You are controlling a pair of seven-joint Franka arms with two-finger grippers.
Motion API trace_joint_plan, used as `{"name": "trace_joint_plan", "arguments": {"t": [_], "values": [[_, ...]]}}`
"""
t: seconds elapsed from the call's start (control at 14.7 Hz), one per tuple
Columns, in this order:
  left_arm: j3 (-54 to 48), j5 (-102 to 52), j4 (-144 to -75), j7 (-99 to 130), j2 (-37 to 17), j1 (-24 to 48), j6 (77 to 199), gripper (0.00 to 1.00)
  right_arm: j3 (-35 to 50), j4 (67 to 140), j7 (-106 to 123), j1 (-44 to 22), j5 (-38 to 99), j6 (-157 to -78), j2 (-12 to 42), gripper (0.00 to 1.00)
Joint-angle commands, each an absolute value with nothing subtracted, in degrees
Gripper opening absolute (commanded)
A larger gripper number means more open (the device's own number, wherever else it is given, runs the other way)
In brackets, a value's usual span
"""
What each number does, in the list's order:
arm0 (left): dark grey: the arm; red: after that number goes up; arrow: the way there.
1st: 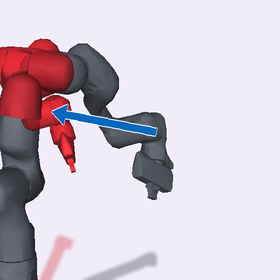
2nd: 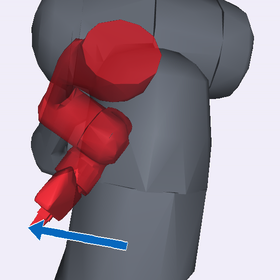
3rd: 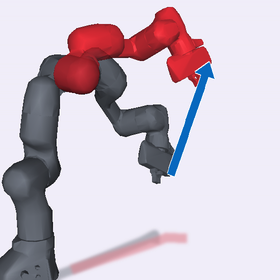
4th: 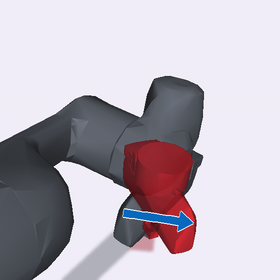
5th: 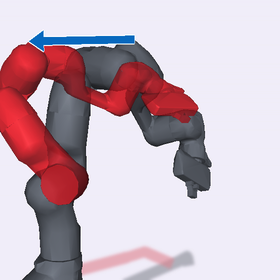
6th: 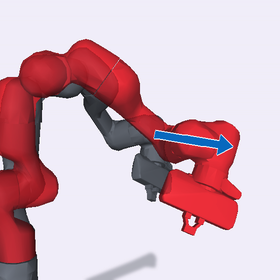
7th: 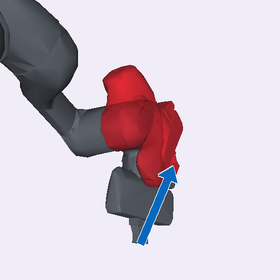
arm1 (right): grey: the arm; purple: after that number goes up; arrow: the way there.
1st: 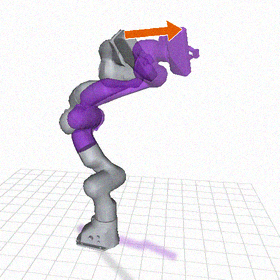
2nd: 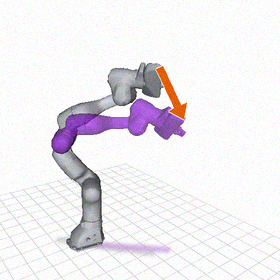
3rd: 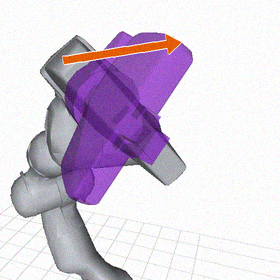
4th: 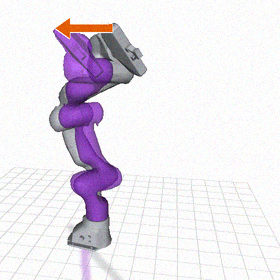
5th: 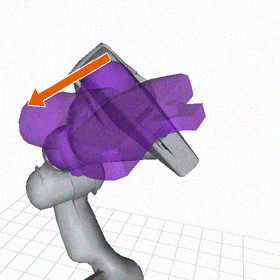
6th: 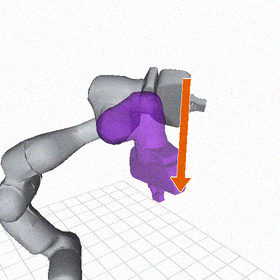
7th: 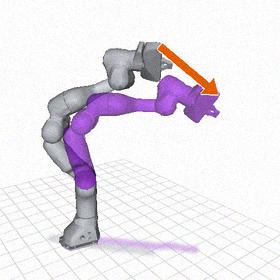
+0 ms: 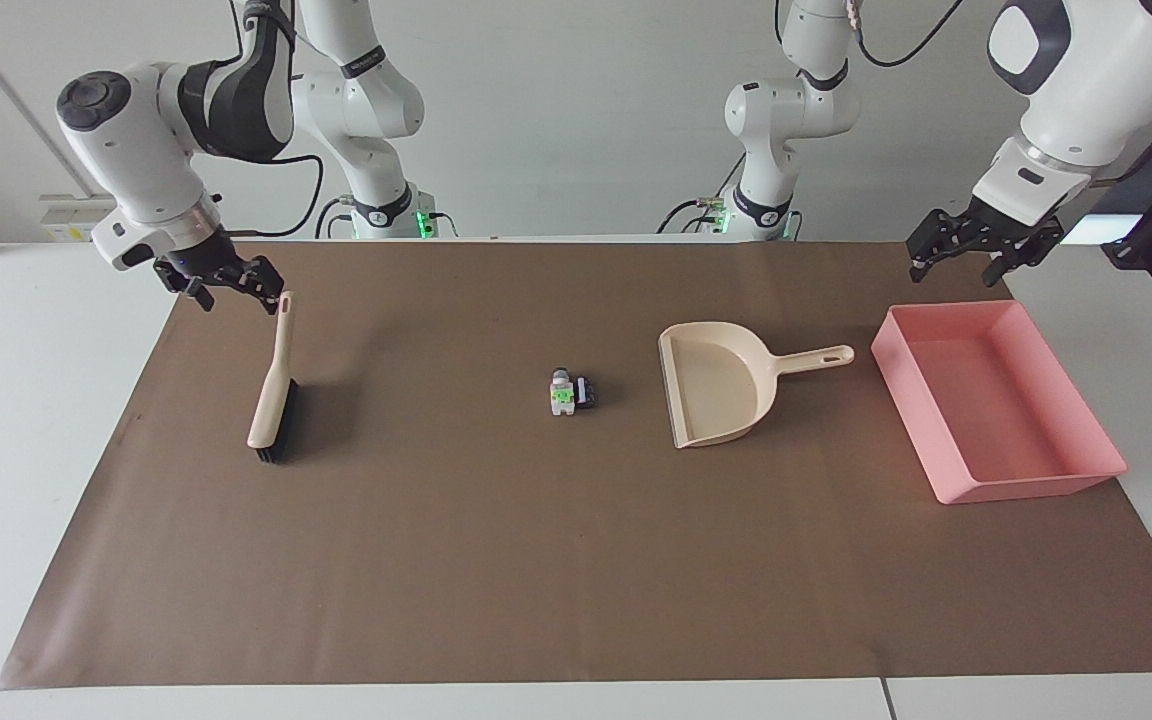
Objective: Clean e-waste and dump in bin
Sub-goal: 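Move the left gripper to the dustpan handle while the right gripper reaches the brush, then grasp the dustpan handle with the left gripper while the right gripper grasps the brush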
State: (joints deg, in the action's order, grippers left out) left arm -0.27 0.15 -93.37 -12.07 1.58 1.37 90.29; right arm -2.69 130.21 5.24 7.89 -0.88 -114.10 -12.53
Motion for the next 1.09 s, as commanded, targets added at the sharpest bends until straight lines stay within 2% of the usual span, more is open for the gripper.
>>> {"name": "trace_joint_plan", "arguments": {"t": [0.0, 0.14, 0.48, 0.61, 0.75, 0.89, 1.02], "values": [[-0.4, 0.6, -95.1, -19.5, 2.1, 3.4, 93.7, 0.97, -2.2, 137.9, 10.2, 11.0, 2.8, -123.1, -12.7, 0.99], [-0.5, 0.6, -97.1, -28.1, 2.2, 5.9, 95.8, 0.96, -2.2, 140.4, 10.5, 11.2, 3.1, -126.5, -11.5, 0.99], [-0.5, 0.6, -103.2, -49.4, 2.0, 8.4, 101.8, 0.95, -2.2, 142.6, 11.4, 11.2, 5.9, -128.5, -9.9, 0.99], [-0.5, 0.7, -105.6, -55.1, 1.8, 9.1, 104.5, 0.92, -2.2, 143.5, 12.7, 11.2, 5.9, -129.8, -10.1, 0.99], [-0.5, 0.8, -107.6, -64.5, 1.8, 9.2, 105.5, 0.95, -2.2, 145.4, 13.4, 11.2, 5.9, -131.9, -10.7, 0.98], [-0.6, 3.7, -110.3, -68.2, 2.0, 10.3, 107.0, 0.95, -2.3, 145.7, 16.1, 11.4, 5.9, -133.1, -10.7, 0.96], [-0.5, 9.5, -115.8, -67.5, 2.8, 13.3, 114.7, 0.93, -2.3, 145.7, 16.6, 12.0, 5.9, -133.2, -10.6, 0.89]]}}
